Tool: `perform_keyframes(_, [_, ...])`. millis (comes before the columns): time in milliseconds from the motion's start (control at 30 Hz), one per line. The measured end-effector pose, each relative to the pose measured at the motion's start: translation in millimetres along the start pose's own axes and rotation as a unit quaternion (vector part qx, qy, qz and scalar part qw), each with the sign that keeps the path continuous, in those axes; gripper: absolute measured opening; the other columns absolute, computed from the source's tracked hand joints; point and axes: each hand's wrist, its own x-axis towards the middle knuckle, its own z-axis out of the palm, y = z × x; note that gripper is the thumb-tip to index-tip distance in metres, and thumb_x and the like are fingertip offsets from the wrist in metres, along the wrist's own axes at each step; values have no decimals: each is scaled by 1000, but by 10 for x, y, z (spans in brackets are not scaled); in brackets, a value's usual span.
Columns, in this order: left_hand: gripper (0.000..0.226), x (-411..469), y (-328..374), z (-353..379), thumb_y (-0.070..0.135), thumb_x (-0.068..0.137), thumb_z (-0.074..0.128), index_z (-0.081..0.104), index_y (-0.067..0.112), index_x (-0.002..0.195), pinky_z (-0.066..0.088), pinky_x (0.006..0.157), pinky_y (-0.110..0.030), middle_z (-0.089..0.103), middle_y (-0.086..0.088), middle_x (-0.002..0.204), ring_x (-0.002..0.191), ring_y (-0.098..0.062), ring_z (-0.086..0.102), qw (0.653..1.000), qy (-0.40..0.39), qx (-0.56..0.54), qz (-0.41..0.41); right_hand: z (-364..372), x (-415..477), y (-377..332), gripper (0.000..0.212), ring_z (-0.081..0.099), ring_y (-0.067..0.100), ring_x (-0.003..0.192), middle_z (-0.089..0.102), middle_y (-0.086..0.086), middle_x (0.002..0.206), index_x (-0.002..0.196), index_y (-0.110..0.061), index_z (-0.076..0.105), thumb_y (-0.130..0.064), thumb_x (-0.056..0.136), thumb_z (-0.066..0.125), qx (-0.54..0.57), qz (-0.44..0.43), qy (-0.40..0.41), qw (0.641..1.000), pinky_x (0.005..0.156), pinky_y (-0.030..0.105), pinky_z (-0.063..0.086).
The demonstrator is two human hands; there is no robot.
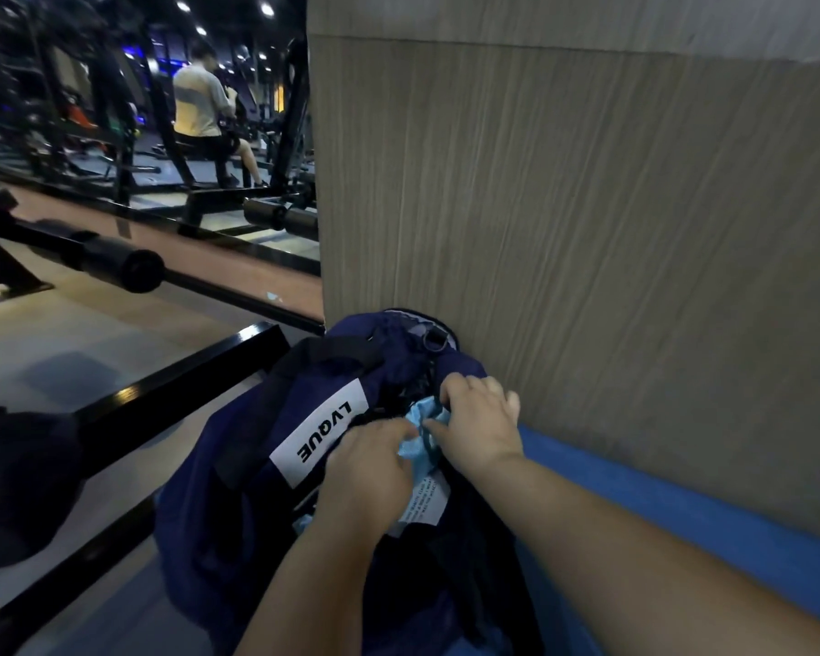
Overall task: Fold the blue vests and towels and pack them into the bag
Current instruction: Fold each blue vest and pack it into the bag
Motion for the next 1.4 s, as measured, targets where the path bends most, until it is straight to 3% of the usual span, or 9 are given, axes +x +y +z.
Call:
perform_keyframes(67, [38,6,-21,96,19,96,44,58,33,128,42,102,-36,55,7,133,119,-19,51,999,-38,34,-18,8,-6,-3,19,44,18,112,60,-6,103,98,-28,52,-45,91,58,-14,-22,-16,1000,87,34,22])
perform_keyframes(133, [38,40,-95,189,29,98,40,52,34,134,41,102,-36,50,9,140,123,-22,49,993,-66,91,-38,69,-19,9,23,40,17,120,62,-5,111,110,-30,62,-42,93,54,-30,-52,-85,995,91,36,19])
perform_keyframes(300, [46,78,-95,294,48,102,22,43,35,141,26,111,-43,28,13,157,139,-24,27,981,-99,152,-72,128,-74,90,45,14,14,145,46,-8,147,140,-37,46,-25,96,49,-43,-110,-215,969,110,43,7])
perform_keyframes(500, [50,78,249,304,55,101,18,52,36,132,18,114,-42,49,9,141,138,-20,28,991,-58,118,-32,-146,-321,352,46,21,4,141,58,-17,131,135,-41,51,-16,98,38,68,-82,-89,990,105,33,7])
perform_keyframes(733, [42,-129,1169,868,52,100,22,56,30,88,38,93,-37,65,1,108,114,-27,51,988,-84,15,128,-530,-1170,1412,42,43,4,120,56,-24,106,128,-40,56,-15,98,42,126,85,-51,987,91,28,22])
perform_keyframes(867, [44,-462,1711,1402,51,102,24,58,33,123,31,102,-34,58,12,131,128,-21,40,960,-188,36,202,-761,-1786,2153,37,47,5,122,63,-23,114,130,-43,53,-23,100,44,110,207,-40,971,98,29,29])
perform_keyframes(1033, [41,-977,2141,1789,52,102,25,50,37,130,28,104,-36,53,19,132,128,-13,34,915,-290,64,273,-1227,-2557,2890,33,52,19,123,64,-4,120,129,-37,56,-28,98,50,54,329,45,942,102,37,37])
perform_keyframes(1233, [44,-1339,2654,2159,52,102,25,44,37,139,27,108,-34,50,11,139,135,-14,32,888,-360,72,278,-1717,-3208,3347,43,54,31,112,65,4,115,109,-21,69,-15,67,71,-201,299,213,909,87,47,38])
perform_keyframes(1400, [69,-1382,3105,2528,86,73,20,48,53,126,36,110,-39,53,4,130,128,-17,43,887,-392,-38,240,-2032,-3396,3672,44,41,27,128,56,2,132,113,-30,68,-16,71,69,-244,427,135,860,100,48,19])
